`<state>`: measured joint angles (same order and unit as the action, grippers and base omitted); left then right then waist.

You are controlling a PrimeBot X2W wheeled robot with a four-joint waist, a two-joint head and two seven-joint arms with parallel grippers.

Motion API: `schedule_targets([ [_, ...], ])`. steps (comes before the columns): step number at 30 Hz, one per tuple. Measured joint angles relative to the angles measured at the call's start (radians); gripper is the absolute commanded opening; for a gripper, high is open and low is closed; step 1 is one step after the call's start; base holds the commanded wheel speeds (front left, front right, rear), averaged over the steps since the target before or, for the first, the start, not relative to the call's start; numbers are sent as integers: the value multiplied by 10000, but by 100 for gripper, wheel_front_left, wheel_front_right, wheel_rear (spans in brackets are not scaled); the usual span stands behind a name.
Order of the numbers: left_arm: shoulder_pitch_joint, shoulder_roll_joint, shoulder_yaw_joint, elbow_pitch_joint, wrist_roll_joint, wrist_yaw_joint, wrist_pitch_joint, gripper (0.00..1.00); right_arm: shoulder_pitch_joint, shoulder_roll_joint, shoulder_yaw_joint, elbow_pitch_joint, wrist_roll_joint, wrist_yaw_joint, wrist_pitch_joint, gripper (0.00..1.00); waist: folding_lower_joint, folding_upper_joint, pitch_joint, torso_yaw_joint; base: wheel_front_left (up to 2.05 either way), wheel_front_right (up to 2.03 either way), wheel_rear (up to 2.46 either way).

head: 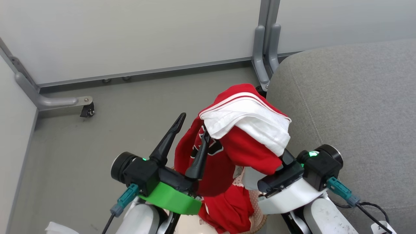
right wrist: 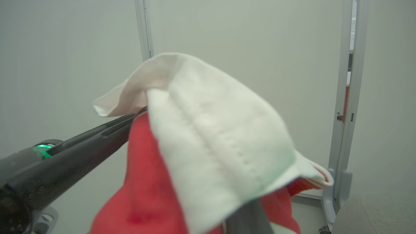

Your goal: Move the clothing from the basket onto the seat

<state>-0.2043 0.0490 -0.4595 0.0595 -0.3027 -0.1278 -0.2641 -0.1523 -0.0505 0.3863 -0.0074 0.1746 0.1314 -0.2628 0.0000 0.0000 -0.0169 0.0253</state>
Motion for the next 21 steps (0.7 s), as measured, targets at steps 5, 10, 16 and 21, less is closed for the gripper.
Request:
schedule_targets([
  [5,293,272,512,163,270,0,0,100,68,0,-376,-121,73,0,0,0,0,0,-67,135,0,0,0],
  [10,729,339,1576,485,579,0,0,100,257,0,-721,-221,151,0,0,0,0,0,-109,244,0,0,0],
  [16,1396,376,2869,1152,1269,257,0,100,491,2,-1099,-336,244,0,0,0,0,0,-144,328,0,0,0],
  [21,1790,290,3434,1528,1440,257,0,100,700,2,-1321,-403,242,0,0,0,0,0,-198,414,0,0,0],
])
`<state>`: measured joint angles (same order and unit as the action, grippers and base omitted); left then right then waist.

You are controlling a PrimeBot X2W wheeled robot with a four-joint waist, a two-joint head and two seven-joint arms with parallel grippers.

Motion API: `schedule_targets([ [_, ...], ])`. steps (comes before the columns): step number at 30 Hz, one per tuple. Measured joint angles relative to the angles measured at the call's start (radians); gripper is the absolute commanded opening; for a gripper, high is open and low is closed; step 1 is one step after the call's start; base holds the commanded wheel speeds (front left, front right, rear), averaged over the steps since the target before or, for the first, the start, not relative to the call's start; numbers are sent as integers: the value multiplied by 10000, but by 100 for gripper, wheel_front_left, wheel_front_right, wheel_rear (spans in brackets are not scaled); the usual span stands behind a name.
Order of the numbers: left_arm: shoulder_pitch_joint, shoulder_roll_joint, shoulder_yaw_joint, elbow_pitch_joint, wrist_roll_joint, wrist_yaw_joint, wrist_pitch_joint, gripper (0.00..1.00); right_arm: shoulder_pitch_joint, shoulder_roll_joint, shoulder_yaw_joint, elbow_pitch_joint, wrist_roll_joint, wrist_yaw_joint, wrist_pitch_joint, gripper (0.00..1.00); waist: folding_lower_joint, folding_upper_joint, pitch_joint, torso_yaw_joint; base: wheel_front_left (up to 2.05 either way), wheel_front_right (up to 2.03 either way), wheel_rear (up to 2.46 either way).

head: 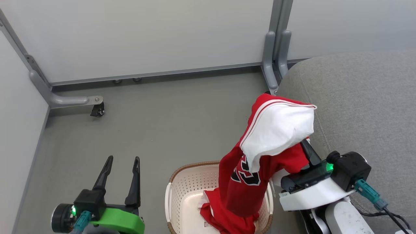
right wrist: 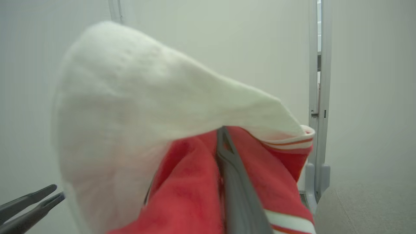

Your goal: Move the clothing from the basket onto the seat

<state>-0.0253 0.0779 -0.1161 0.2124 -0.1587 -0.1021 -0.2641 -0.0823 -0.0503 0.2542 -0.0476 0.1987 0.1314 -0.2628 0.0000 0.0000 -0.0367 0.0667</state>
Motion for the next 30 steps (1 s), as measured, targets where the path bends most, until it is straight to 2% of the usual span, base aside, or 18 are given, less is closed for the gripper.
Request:
schedule_targets([
  [14,1020,-255,986,276,-148,-211,0,100,381,2,-522,-88,98,-2,0,0,0,0,-211,-121,0,0,0],
  [30,1153,-276,627,180,-349,-219,0,100,354,4,-612,-117,40,-2,0,0,0,0,-68,-328,0,0,0],
])
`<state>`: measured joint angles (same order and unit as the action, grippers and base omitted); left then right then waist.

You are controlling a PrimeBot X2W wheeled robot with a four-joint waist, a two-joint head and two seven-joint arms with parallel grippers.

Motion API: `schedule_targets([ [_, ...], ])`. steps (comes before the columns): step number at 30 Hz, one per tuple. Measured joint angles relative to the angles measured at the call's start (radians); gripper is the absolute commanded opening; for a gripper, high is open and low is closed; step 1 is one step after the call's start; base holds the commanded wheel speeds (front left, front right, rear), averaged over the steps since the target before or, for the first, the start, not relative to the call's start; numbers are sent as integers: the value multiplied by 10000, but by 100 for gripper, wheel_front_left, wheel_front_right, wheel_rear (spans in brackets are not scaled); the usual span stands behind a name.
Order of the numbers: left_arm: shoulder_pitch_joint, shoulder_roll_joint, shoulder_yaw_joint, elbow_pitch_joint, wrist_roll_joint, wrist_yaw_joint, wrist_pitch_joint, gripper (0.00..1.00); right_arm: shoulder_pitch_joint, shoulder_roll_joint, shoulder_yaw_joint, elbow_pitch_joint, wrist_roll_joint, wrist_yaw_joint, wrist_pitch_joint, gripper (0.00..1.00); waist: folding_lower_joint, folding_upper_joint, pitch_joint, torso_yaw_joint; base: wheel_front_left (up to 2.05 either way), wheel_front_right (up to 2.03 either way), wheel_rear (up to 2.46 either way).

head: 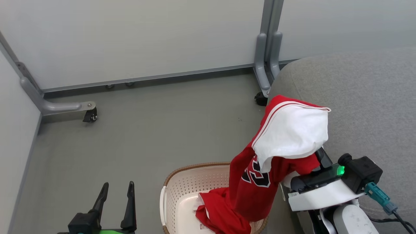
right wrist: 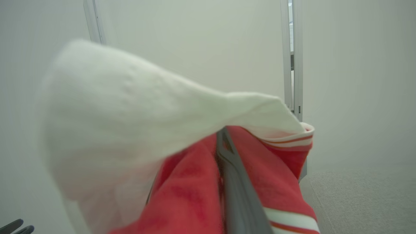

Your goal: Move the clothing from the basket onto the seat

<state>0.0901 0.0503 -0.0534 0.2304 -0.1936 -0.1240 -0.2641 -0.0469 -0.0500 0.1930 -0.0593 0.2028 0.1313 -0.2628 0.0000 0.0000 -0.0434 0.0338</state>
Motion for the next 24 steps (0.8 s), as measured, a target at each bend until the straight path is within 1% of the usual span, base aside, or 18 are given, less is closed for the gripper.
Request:
schedule_targets([
  [6,-39,-4,-163,-2,-100,36,0,100,-76,2,-50,-33,-134,0,0,0,0,0,48,-541,0,0,0],
  [12,-147,-10,-349,-88,-215,207,-2,100,-199,-36,-255,-67,-284,0,0,0,0,0,105,-1400,0,0,0],
  [22,-373,-13,-520,-163,-391,374,0,100,-184,-290,-859,-222,-355,0,0,0,0,0,267,-3307,0,0,0],
  [23,-407,-12,-512,-167,-405,378,0,100,-177,-295,-901,-222,-370,0,0,0,0,0,290,-3523,0,0,0],
  [24,-471,-12,-600,-146,-399,372,0,100,-135,-274,-1101,-268,-374,2,0,0,0,0,342,-3960,0,0,0],
])
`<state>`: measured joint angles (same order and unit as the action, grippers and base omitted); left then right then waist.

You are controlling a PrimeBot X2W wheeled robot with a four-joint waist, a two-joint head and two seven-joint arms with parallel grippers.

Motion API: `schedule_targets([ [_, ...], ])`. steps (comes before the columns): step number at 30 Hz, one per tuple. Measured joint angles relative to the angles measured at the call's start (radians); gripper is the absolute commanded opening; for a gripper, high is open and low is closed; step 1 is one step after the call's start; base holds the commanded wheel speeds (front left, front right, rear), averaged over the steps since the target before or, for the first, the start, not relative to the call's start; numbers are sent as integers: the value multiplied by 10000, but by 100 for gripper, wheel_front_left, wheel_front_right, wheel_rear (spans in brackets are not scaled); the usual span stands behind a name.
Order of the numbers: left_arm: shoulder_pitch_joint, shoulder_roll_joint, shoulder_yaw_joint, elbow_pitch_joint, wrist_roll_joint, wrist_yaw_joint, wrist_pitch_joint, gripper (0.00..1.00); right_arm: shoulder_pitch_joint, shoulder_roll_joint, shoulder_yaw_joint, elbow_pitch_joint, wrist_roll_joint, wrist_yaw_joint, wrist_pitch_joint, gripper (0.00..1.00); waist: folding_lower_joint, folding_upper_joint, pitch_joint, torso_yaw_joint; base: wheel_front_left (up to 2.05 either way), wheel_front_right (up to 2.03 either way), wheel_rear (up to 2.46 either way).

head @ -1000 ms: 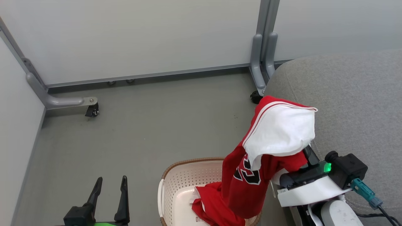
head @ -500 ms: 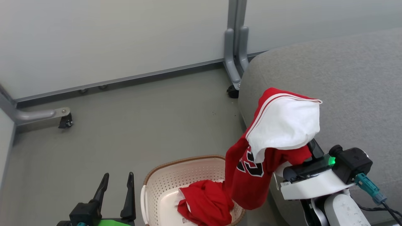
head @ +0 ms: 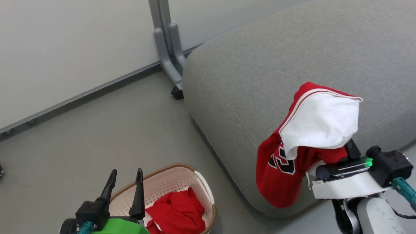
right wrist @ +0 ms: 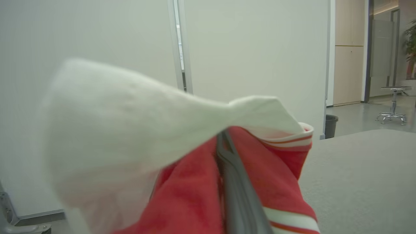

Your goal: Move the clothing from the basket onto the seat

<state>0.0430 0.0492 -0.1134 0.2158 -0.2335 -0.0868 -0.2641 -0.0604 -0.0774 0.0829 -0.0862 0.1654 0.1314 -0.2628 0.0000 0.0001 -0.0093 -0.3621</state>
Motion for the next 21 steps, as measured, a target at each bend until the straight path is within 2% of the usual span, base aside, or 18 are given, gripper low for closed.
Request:
schedule_targets([
  [8,-900,-13,-669,382,159,-247,0,100,501,188,-1168,-642,-96,-2,0,0,0,0,488,-1143,0,0,0],
  [13,-1239,-13,-1120,591,345,-366,0,100,567,255,-1423,-890,-96,-2,0,0,0,0,889,-1464,0,0,0],
  [21,-1296,-13,-1118,629,385,-399,0,100,452,261,-1429,-936,-178,-2,0,0,0,0,1125,-1659,0,0,0],
])
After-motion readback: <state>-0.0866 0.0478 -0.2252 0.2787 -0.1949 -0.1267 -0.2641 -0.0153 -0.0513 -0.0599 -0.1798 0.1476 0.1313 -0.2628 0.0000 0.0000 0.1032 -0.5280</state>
